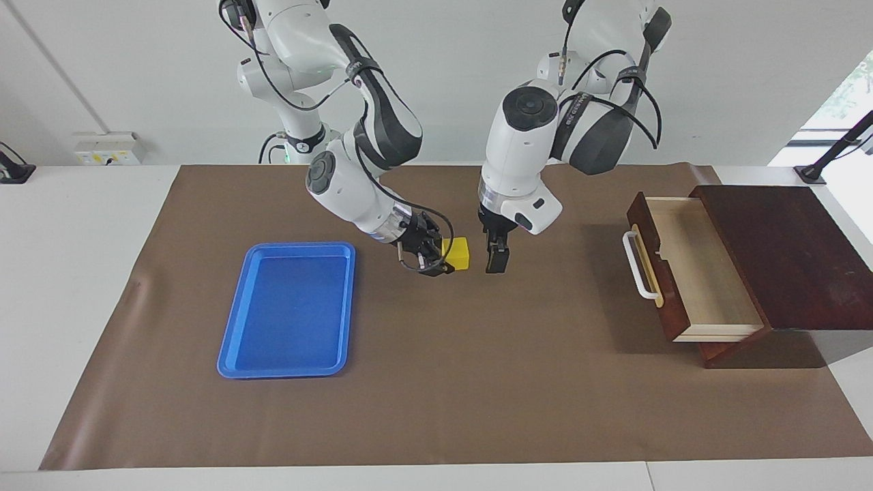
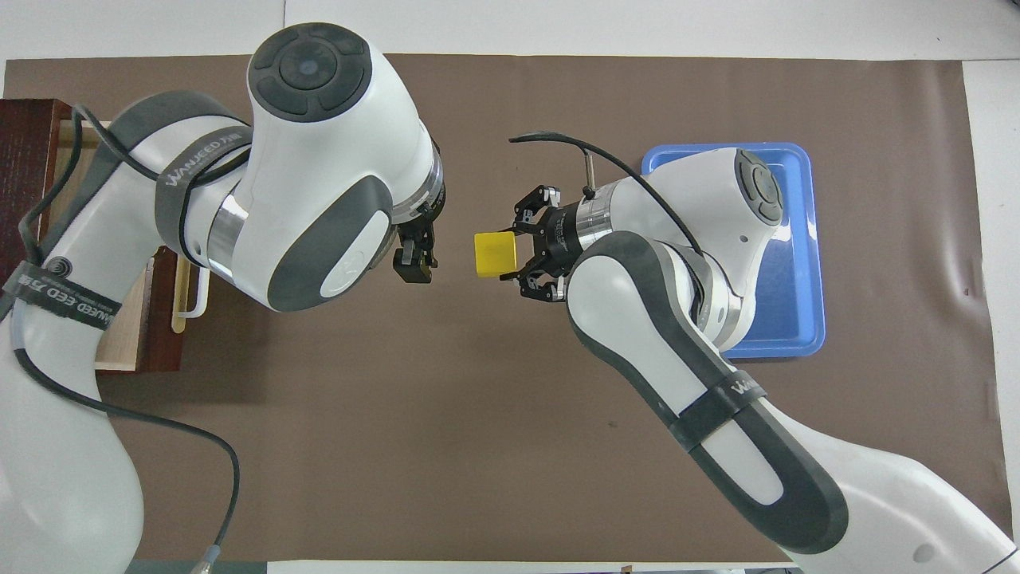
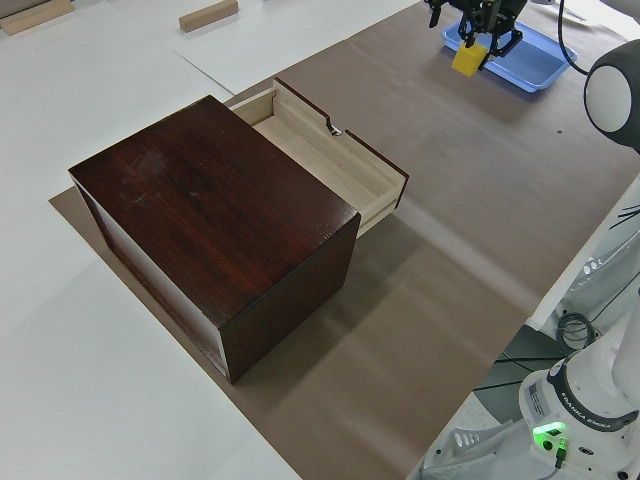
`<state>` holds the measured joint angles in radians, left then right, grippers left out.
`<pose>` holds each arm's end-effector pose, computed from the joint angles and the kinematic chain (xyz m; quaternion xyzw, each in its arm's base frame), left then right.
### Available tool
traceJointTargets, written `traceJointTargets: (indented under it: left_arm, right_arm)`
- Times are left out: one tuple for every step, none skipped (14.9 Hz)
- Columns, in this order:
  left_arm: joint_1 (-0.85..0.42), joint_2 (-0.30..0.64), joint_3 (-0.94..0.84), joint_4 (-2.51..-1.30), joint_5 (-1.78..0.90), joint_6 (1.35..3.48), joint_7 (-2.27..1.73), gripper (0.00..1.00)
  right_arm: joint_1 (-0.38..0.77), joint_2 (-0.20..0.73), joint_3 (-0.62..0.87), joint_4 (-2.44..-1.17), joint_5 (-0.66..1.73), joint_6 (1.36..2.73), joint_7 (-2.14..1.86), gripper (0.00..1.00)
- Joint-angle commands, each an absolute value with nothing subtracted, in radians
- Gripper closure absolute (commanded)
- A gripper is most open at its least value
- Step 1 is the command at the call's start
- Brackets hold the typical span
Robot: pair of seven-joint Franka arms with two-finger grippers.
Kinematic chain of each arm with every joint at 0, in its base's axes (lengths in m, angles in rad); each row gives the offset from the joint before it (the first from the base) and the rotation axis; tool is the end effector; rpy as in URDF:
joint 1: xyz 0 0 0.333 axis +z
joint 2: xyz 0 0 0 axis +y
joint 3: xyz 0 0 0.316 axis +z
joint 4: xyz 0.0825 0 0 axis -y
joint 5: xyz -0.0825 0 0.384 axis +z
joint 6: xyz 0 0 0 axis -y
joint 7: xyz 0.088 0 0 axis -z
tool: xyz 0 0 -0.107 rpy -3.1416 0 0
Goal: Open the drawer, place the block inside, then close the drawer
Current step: 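Carry the yellow block toward the left gripper with the right gripper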
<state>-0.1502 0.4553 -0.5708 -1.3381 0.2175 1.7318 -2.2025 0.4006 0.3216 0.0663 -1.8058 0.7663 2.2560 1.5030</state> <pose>0.5679 -0.3746 0.5004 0.7332 0.6799 -0.0120 0.0051 0.5760 0.3077 0.3863 -0.6922 0.6473 0.2293 0.2219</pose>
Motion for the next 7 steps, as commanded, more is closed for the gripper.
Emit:
traceJointTargets:
  left_arm:
    - [-0.152,0.468,-0.615,-1.324,0.255,1.698,-2.261,0.00]
    - [-0.152,0.466,-0.618,-1.337,0.256,1.709,-2.266,0.00]
    - [-0.153,0.466,-0.621,-1.347,0.256,1.709,-2.266,0.00]
    - [-0.155,0.465,-0.620,-1.368,0.262,1.709,-2.266,0.00]
    - [-0.156,0.466,-0.621,-1.376,0.276,1.710,-2.266,0.00]
    - [-0.156,0.465,-0.629,-1.381,0.278,1.710,-2.266,0.00]
    - [-0.155,0.465,-0.633,-1.394,0.279,1.710,-2.266,0.00]
  right_arm:
    - [0.405,0.314,0.064,-1.818,0.785,2.270,1.491,1.00]
    - [0.405,0.314,0.064,-1.818,0.785,2.270,1.491,1.00]
    - [0.405,0.316,0.064,-1.818,0.785,2.270,1.491,1.00]
    - [0.405,0.316,0.064,-1.818,0.785,2.270,1.491,1.00]
    - [0.405,0.314,0.064,-1.818,0.785,2.270,1.491,1.00]
    - [0.403,0.314,0.064,-1.818,0.785,2.267,1.491,1.00]
    - [0.405,0.314,0.064,-1.819,0.785,2.267,1.491,1.00]
